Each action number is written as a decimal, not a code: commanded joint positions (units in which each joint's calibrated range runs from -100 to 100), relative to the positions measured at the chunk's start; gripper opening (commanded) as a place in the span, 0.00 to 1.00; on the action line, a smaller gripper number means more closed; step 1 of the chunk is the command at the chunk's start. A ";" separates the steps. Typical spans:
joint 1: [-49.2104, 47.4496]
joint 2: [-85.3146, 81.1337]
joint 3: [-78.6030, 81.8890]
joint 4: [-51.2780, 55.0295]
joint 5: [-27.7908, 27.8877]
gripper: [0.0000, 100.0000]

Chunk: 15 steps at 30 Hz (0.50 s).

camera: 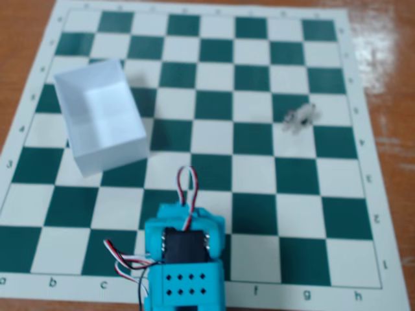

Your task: Grab the toy horse and put it in the box.

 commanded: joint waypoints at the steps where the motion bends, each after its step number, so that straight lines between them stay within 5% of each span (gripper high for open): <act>1: -1.93 -0.34 0.36 0.21 0.10 0.00; 15: 9.78 -0.43 0.36 0.29 0.10 0.00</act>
